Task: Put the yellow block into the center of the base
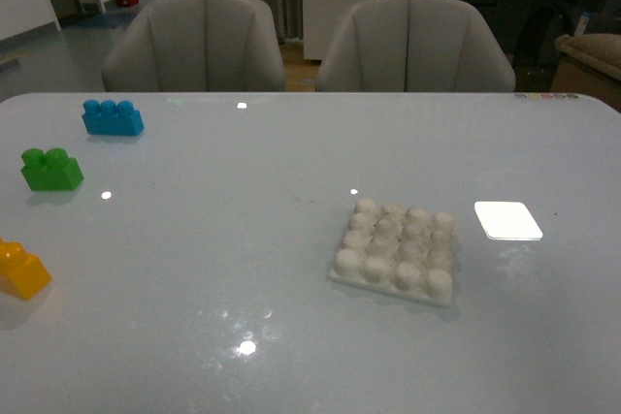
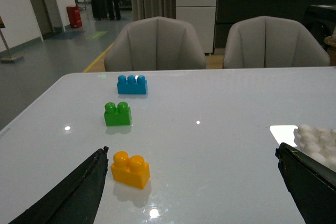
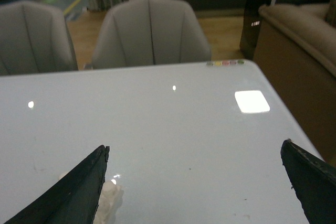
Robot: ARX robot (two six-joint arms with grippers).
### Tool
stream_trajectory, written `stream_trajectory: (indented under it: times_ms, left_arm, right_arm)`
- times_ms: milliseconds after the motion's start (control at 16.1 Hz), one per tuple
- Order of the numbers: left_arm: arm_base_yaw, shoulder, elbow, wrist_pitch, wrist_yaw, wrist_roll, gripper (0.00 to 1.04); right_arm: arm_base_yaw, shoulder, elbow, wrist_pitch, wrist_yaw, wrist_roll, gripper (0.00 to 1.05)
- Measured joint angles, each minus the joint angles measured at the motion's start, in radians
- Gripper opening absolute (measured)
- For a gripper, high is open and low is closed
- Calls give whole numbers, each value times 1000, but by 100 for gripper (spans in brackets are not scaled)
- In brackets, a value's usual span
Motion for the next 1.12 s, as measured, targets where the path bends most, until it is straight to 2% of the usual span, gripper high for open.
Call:
stream_trajectory:
  times_ms: [373, 621, 1118]
  left_arm:
    - [0, 0, 0, 0, 0, 0, 98]
    - [0, 0, 0, 0, 0, 0, 98]
    - [0, 0, 0, 0, 0, 0, 98]
  right_arm:
    - [99, 611, 437, -253, 21, -5, 98]
    - [174, 822, 494, -341, -2, 18, 98]
    - [267, 1044, 638, -401, -73, 153, 98]
